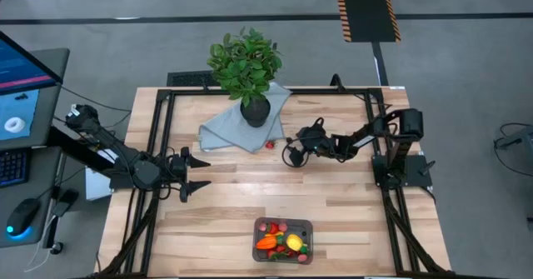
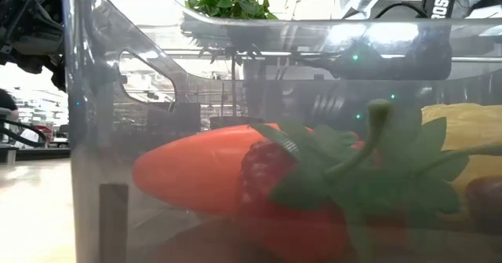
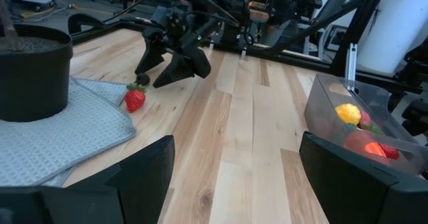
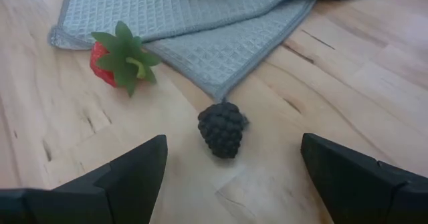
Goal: Pick and placing Produce into tupperware
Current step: Put the blackberry into the black bin
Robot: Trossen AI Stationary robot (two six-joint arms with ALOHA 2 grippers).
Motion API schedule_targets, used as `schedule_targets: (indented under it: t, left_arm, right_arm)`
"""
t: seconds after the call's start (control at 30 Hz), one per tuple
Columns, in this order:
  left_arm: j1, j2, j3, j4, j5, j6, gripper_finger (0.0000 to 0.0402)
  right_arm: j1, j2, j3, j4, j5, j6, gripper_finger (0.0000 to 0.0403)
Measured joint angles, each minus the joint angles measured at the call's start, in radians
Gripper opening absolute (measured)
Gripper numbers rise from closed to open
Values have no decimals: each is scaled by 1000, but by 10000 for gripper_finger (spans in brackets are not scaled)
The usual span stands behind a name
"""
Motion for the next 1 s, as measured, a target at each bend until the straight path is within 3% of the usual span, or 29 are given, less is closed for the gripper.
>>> schedule_targets:
  t: [0.2, 0.53, 1.0]
  left_arm:
    - [0, 0, 0, -3, -3, 0, 309]
    - [0, 0, 0, -7, -9, -6, 309]
    - [0, 0, 0, -9, -14, -6, 309]
  right_arm:
    - [0, 9, 0, 9, 4, -25, 359]
    - [-12, 11, 0, 21, -6, -45, 298]
    - [-13, 12, 32, 21, -25, -78, 292]
